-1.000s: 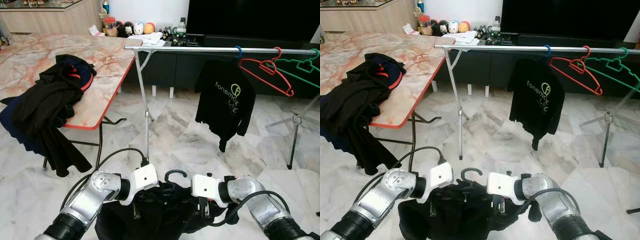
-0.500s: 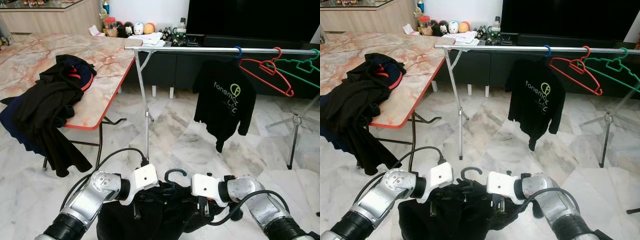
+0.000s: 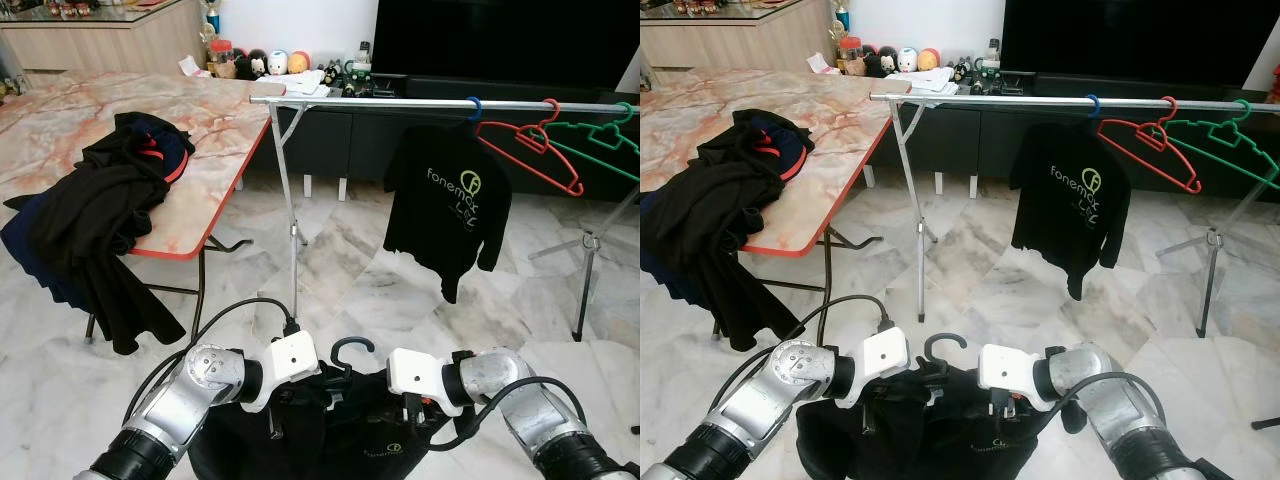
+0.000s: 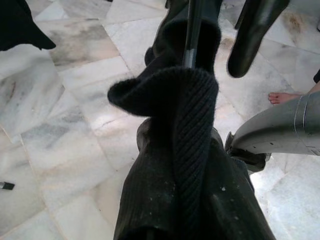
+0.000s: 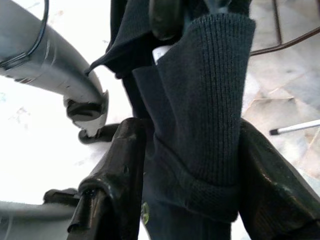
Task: Hang hanger
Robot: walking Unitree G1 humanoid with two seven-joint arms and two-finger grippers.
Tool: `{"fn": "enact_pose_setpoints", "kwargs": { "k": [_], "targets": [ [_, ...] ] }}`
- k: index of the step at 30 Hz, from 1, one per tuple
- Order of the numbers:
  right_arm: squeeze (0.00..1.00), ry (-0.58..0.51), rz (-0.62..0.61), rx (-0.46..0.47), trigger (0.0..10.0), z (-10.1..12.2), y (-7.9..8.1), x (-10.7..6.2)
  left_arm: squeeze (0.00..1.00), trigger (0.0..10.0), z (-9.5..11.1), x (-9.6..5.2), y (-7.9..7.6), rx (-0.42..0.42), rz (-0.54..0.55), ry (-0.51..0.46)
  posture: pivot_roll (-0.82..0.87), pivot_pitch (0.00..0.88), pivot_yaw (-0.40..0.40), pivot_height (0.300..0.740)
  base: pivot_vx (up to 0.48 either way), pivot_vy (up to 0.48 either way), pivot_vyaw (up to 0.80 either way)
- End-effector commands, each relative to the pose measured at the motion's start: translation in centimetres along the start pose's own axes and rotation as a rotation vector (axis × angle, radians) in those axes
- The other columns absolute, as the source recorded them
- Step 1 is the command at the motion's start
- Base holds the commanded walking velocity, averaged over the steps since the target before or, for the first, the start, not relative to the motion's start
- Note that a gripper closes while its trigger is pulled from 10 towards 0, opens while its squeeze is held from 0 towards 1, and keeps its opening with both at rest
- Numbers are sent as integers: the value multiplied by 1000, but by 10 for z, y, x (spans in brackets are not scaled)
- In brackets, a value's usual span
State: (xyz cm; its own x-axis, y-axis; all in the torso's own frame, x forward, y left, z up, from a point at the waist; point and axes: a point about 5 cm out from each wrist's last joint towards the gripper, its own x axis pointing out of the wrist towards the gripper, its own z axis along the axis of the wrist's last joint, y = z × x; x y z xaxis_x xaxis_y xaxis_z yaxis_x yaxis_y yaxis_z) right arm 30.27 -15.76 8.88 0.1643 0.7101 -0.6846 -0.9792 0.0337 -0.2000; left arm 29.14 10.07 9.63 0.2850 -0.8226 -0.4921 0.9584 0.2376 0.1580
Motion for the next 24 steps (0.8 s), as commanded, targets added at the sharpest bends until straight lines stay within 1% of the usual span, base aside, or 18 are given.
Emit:
{"fn": "enact_pose_setpoints", "kwargs": {
  "k": [1,5,9,14,19,20,21,22,24],
  "targets": [
    [1000,21,56,3,10000,-5,8,1,0,0,-4,-8,11,-19,92,4,29,74,15,740,0,0,0],
    [1000,4,-22,-5,10000,-1,-1,-2,0,0,-6,-9,13,-32,113,5,29,78,15,740,0,0,0],
    [1000,-22,-84,3,10000,4,-11,-7,0,0,-12,-11,12,-75,128,4,24,81,15,740,0,0,0],
    [1000,-41,-70,0,10000,8,-11,-5,0,0,-15,-13,13,-83,138,4,28,82,11,740,0,0,0],
    [1000,-28,-118,-16,10000,9,-18,-5,0,0,-16,-14,12,-91,145,1,28,83,9,740,0,0,0],
    [1000,-30,-166,-17,10000,11,-22,-5,0,0,-16,-14,12,-95,147,-3,27,84,9,740,0,0,0],
    [1000,-30,-166,-17,10000,11,-22,-5,0,0,-16,-14,12,-95,147,-3,27,84,9,740,0,0,0],
    [1000,-32,-207,-20,10000,11,-26,-6,0,0,-17,-14,12,-99,152,-8,28,84,9,740,0,0,0],
    [1000,-30,-244,-22,10000,12,-29,-7,0,0,-17,-14,12,-103,163,-8,28,84,9,740,0,0,0]
  ]
}}
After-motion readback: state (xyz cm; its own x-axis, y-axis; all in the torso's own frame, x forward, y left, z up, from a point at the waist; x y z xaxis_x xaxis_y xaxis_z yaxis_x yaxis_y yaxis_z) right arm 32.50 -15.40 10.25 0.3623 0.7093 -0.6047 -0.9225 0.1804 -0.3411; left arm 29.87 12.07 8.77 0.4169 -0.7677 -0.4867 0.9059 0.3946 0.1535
